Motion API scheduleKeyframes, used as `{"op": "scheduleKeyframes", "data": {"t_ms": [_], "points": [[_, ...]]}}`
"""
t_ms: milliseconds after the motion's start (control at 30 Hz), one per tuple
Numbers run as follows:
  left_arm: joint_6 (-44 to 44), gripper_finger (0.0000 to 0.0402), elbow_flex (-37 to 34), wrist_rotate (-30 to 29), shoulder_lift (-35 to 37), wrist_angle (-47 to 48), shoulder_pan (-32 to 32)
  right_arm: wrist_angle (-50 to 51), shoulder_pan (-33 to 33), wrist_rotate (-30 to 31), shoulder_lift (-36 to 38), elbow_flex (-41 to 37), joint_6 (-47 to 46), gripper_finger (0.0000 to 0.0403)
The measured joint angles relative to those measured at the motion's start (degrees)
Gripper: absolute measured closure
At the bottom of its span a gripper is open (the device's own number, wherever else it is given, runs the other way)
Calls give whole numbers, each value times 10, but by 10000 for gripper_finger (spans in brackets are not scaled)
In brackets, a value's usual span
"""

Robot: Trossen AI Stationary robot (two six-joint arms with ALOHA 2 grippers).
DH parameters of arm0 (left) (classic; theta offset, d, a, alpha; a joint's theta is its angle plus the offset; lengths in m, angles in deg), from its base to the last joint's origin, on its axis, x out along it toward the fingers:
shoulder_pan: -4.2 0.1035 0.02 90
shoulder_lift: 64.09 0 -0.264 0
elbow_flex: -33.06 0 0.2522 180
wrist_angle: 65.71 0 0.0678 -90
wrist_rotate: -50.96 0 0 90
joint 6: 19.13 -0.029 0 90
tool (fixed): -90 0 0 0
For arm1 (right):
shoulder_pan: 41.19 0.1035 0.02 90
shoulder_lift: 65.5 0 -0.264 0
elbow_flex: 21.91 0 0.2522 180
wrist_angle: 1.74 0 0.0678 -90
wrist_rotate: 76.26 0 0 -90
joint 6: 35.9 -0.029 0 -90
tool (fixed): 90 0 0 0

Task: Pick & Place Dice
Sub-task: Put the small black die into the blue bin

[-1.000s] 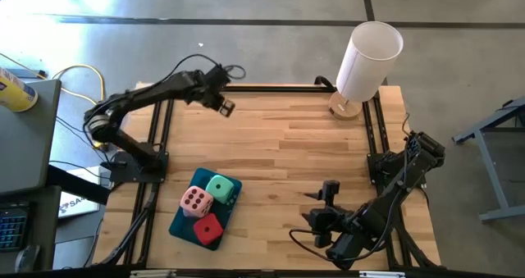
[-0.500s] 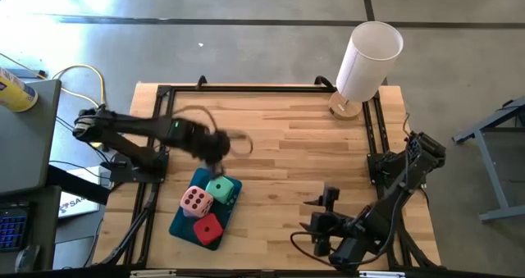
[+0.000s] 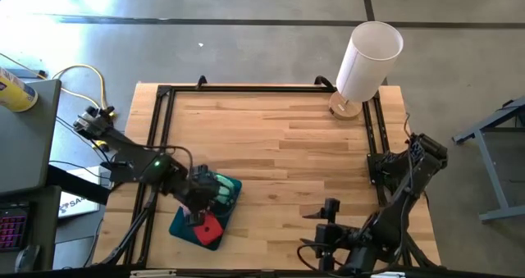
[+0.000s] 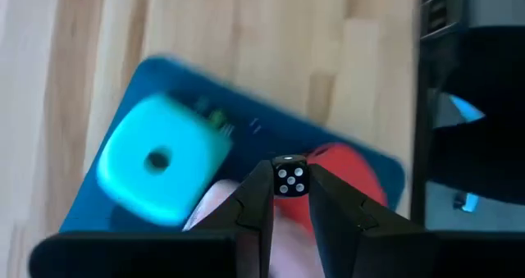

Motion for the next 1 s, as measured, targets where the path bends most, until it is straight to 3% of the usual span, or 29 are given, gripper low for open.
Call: {"op": "scheduleKeyframes", "data": {"t_ms": [300,633,1000], "points": [[-8,343,0,-15,-13,-49,-16,-24,1,0,-36,0,4,126],[2,343,0,42,-101,-60,-25,-77,-5,-4,-56,0,19,126],[-2,343,1,36,-150,-79,-41,-123,-1,-14,-56,0,31,126]]}}
